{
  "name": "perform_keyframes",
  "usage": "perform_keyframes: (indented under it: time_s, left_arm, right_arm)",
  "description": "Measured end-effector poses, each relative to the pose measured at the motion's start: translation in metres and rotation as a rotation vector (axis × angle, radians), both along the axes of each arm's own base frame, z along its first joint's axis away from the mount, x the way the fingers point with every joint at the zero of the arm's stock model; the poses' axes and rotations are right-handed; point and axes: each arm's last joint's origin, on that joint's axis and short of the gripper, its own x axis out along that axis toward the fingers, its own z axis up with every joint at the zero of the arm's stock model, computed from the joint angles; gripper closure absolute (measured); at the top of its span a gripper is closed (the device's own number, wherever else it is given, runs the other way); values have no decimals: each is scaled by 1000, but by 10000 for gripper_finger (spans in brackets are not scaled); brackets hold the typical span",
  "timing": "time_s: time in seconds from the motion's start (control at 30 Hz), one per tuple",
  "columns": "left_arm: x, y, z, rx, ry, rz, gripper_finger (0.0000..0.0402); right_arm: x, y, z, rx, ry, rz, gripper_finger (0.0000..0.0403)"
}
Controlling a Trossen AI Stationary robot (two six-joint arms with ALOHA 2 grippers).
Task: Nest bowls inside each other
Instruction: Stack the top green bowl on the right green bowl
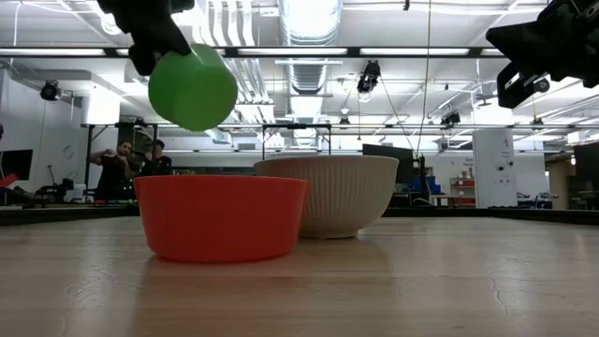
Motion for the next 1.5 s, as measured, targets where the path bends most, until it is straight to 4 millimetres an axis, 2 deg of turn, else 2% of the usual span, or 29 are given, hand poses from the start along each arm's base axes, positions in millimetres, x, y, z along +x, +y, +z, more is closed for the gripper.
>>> perform_keyframes:
  time_s: [0.23, 0.4, 0.7, 0.83, 1.5]
  left_arm:
    - [13, -13, 8, 22, -63, -76, 385]
    - [26, -14, 9, 38, -132, -86, 385]
    - [53, -15, 1, 9, -148, -86, 385]
    - [67, -15, 5, 14, -146, -92, 385]
    - [149, -22, -4, 4, 90, -149, 385]
  right_arm:
    - [0, 0, 0, 0, 0, 0, 394]
    - [0, 0, 0, 0, 0, 0, 394]
    - [0, 0, 0, 0, -1, 0, 394]
    - [0, 0, 0, 0, 0, 0, 394]
    - [0, 0, 0, 0, 0, 0, 394]
